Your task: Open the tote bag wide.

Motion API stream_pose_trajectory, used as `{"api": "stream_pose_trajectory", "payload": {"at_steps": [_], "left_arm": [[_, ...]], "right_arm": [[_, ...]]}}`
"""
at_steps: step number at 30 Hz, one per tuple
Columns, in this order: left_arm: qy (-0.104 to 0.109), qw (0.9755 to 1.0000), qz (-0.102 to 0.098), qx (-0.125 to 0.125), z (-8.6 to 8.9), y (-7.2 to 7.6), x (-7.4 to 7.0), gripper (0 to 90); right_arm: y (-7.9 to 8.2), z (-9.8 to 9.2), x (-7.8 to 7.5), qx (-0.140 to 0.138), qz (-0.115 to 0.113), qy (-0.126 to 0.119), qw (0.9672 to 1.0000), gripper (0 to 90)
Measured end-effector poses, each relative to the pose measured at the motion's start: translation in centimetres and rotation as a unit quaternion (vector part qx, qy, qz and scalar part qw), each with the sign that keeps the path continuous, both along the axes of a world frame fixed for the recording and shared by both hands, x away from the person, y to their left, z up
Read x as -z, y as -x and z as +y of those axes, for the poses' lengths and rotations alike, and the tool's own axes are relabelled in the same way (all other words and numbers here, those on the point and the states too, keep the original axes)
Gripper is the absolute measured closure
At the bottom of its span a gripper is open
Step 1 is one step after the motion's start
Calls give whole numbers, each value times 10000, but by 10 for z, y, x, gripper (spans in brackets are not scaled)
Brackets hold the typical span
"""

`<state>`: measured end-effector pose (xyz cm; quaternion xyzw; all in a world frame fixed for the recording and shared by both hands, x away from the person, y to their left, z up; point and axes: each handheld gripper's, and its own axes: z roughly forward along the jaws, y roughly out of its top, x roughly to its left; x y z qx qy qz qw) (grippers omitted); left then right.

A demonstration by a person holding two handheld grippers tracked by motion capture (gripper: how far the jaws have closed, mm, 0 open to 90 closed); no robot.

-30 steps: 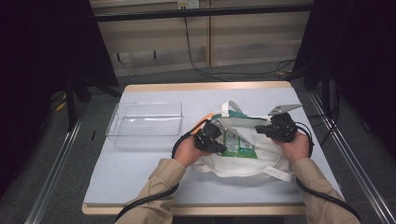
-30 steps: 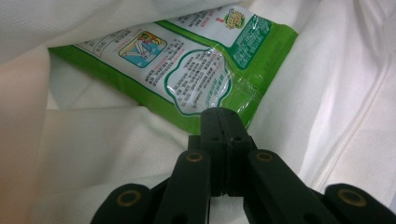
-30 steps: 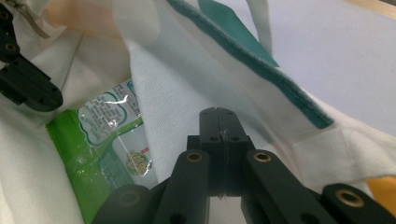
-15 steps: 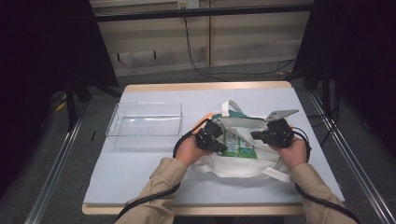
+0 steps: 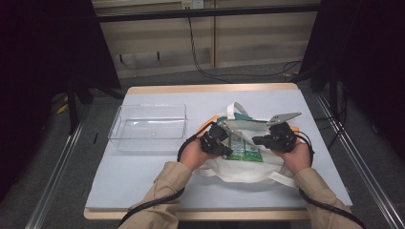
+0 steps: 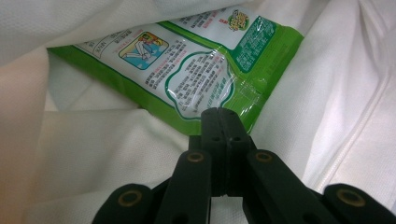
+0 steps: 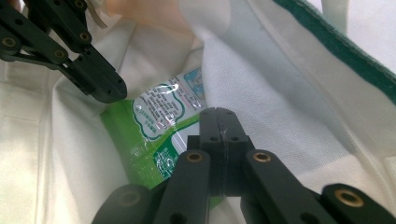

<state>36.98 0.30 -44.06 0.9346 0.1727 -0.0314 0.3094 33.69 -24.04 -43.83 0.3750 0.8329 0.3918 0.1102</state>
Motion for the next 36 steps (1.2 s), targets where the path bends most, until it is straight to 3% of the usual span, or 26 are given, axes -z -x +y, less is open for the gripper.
{"api": "stream_pose_trajectory", "payload": {"at_steps": [3, 8, 12, 15, 16, 18, 21, 23, 28, 34, 36], "left_arm": [[-18, 10000, -30, 54, -1, 1, 2, 900], [-11, 9999, 104, 14, -2, 3, 7, 900], [-124, 9997, 128, 137, -1, 4, 10, 900], [-122, 9997, 164, 165, -1, 6, 11, 900], [-21, 9997, 211, 76, -2, 7, 13, 900], [-130, 9996, 140, 212, -1, 6, 12, 900], [-44, 9996, 264, 71, -2, 9, 14, 900], [-172, 9993, 216, 236, -1, 8, 13, 900], [-241, 9990, 174, 333, -1, 9, 14, 900], [-87, 9996, 141, 215, 0, 11, 15, 900], [-19, 9999, 51, 157, 2, 10, 14, 863]], "right_arm": [[-1, 2, 2, 5, 18, 46, 10000, 899], [-4, 2, 4, -7, 97, 27, 9999, 899], [-6, 3, 6, 39, 109, 54, 9999, 899], [-9, 3, 9, 83, 125, 116, 9998, 899], [-10, 3, 11, 70, 126, 104, 9998, 899], [-12, 3, 15, 134, 151, 152, 9997, 900], [-14, 2, 18, 209, 138, 146, 9996, 900], [-14, 3, 17, 275, 167, 181, 9993, 899], [-15, 0, 17, 299, 158, 153, 9993, 899], [-13, -1, 16, 310, 162, 86, 9994, 896], [-11, -2, 15, 306, 169, 70, 9994, 895]]}}
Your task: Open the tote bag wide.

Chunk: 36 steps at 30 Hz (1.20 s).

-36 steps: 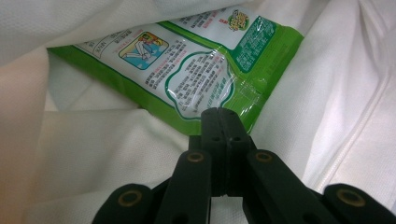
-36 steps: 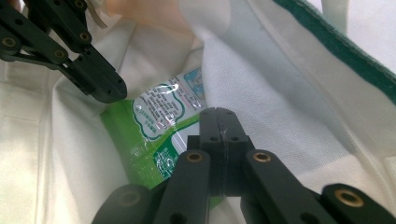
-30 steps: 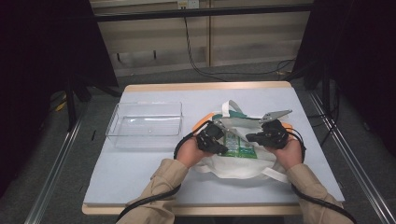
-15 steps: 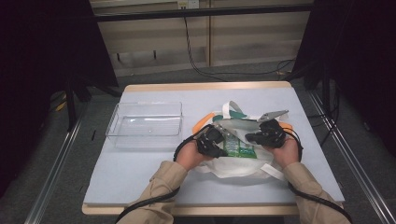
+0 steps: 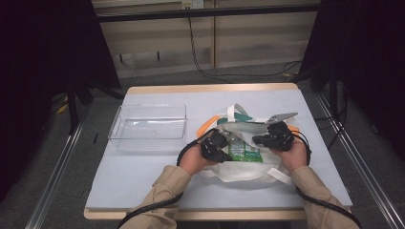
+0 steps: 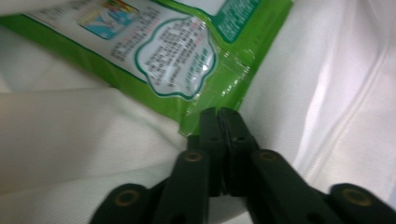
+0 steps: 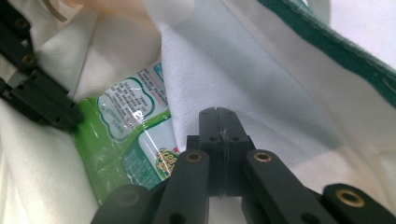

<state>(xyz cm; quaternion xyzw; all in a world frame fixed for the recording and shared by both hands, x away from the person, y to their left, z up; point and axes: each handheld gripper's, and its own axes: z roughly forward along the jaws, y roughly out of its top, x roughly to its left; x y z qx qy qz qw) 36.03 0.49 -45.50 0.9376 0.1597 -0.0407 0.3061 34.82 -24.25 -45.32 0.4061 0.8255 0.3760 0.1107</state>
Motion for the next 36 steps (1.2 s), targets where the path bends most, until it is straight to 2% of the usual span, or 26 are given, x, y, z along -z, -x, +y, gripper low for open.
{"api": "stream_pose_trajectory", "payload": {"at_steps": [1, 3, 4, 6, 7, 8, 9, 10, 13, 16, 18, 20, 23, 26, 27, 28, 29, 34, 35, 36], "left_arm": [[-14, 9999, -91, 63, 1, -2, -1, 833], [84, 9999, -59, -87, 3, -2, -2, 788], [11, 9999, -139, 8, 4, -4, -3, 765], [29, 9999, -96, -98, 3, -3, -4, 742], [-48, 9998, -174, -41, 3, -4, -6, 721], [-22, 9998, -190, -44, 3, -4, -6, 702], [81, 9996, -199, -189, 3, -3, -6, 682], [55, 9996, -228, -145, 4, -4, -6, 659], [-42, 9997, -253, -65, 4, -6, -5, 636], [-37, 9998, -172, -84, 2, -6, -2, 612], [-167, 9998, -144, -17, 1, -7, -2, 602], [-133, 9998, -98, -96, -1, -6, 0, 594], [-281, 9995, -165, 56, -2, -7, 1, 594], [-215, 9997, -122, -53, -4, -6, 3, 612], [-237, 9996, -143, -7, -5, -6, 4, 632], [-262, 9996, -64, 6, -6, -5, 5, 681], [-320, 9994, -107, 59, -7, -5, 5, 715], [-289, 9996, 1, -51, -6, -7, 5, 775], [-375, 9992, -83, -150, -7, -6, 4, 805], [-437, 9989, -96, -128, -7, -6, 3, 900]], "right_arm": [[1, 0, -1, 4, -4, -5, 10000, 894], [3, -2, -2, -30, -53, -35, 10000, 891], [3, -3, -3, -41, -57, -37, 10000, 887], [5, -4, -5, -67, -80, -61, 9999, 885], [6, -5, -5, -38, -90, -82, 9999, 885], [7, -5, -6, -30, -99, -90, 9999, 885], [7, -6, -7, -52, -92, -101, 9999, 885], [8, -6, -7, -62, -111, -93, 9999, 885], [10, -7, -7, -56, -113, -119, 9998, 880], [11, -7, -8, -93, -117, -124, 9998, 880], [12, -8, -8, -78, -108, -122, 9998, 875], [12, -9, -8, -71, -137, -109, 9998, 874], [13, -9, -8, -59, -110, -128, 9998, 872], [13, -9, -8, -38, -94, -126, 9999, 868], [13, -9, -7, -34, -97, -123, 9999, 868], [13, -9, -7, -34, -97, -123, 9999, 868], [13, -8, -7, -39, -96, -121, 9999, 866], [13, -8, -8, -97, -113, -106, 9998, 855], [13, -8, -8, -102, -108, -100, 9998, 848], [13, -8, -8, -105, -112, -104, 9998, 845]]}}
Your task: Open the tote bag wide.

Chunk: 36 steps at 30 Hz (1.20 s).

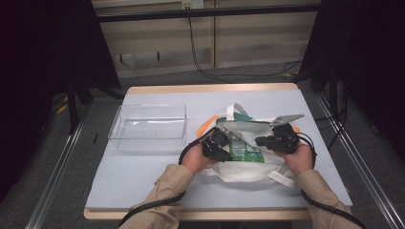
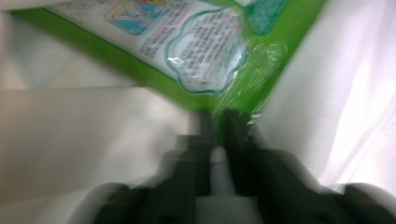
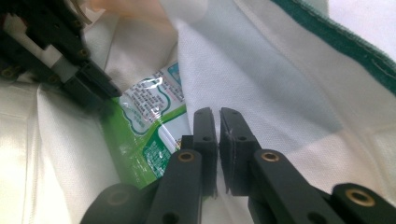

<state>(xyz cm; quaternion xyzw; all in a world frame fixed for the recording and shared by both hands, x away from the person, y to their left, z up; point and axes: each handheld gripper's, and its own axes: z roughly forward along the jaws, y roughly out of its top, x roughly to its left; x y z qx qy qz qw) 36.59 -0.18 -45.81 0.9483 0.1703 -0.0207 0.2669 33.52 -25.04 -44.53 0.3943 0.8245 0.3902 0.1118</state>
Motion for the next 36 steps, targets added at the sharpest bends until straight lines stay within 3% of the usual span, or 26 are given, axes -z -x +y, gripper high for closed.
{"api": "stream_pose_trajectory", "payload": {"at_steps": [12, 22, 28, 36], "left_arm": [[109, 9997, 166, -142, 0, -2, -13, 900], [447, 9984, 52, -334, 2, -6, -33, 900], [502, 9980, 17, -395, 2, -9, -38, 900], [560, 9973, 11, -479, 0, -11, -46, 900]], "right_arm": [[1, -1, -1, -62, -13, -66, 10000, 769], [6, -1, -9, -120, -164, -136, 9997, 617], [9, -1, -14, -173, -210, -242, 9993, 521], [13, 6, -19, -363, -303, -203, 9987, 422]]}}
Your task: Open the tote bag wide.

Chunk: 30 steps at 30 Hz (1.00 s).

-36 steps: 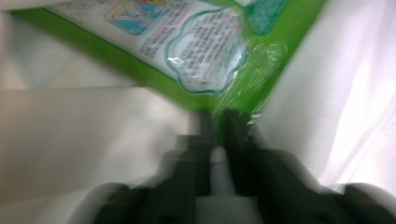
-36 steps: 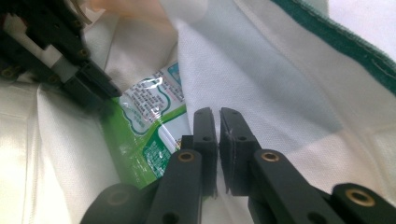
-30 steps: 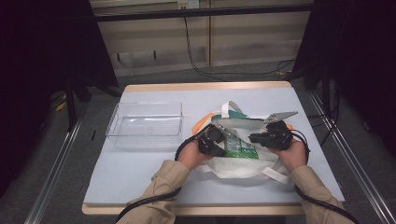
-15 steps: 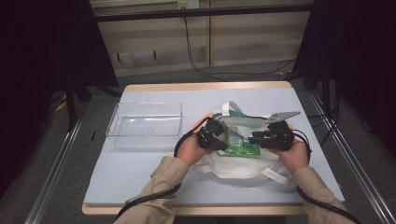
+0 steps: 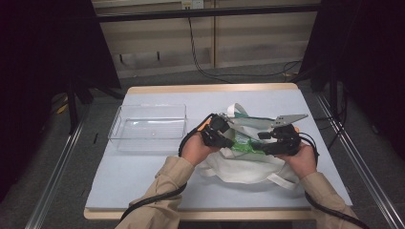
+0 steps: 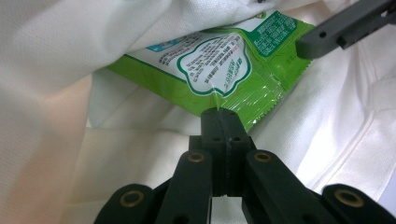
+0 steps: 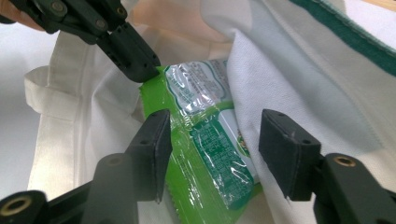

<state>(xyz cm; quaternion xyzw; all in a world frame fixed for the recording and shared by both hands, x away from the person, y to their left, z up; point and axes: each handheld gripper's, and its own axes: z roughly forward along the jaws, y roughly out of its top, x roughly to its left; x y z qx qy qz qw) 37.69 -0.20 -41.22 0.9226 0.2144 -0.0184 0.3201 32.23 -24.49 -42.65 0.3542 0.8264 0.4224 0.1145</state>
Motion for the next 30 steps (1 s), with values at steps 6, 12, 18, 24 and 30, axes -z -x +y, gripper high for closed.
{"api": "stream_pose_trajectory", "payload": {"at_steps": [6, 12, 18, 24, 30], "left_arm": [[-15, 10000, -3, -28, -1, -2, -5, 900], [-3, 10000, 34, -66, -2, -4, -7, 900], [-11, 9999, 46, -91, -4, -8, -9, 900], [11, 9998, 111, -161, -4, -10, -13, 900], [47, 9997, 127, -198, -4, -12, -14, 900]], "right_arm": [[3, 2, -1, -112, -76, 24, 9999, 356], [4, 3, -3, -121, -90, 34, 9999, 317], [5, 5, -5, -252, -59, 116, 9996, 332], [7, 5, -3, -353, -86, 256, 9990, 352], [9, 6, -3, -403, -190, 337, 9984, 343]]}}
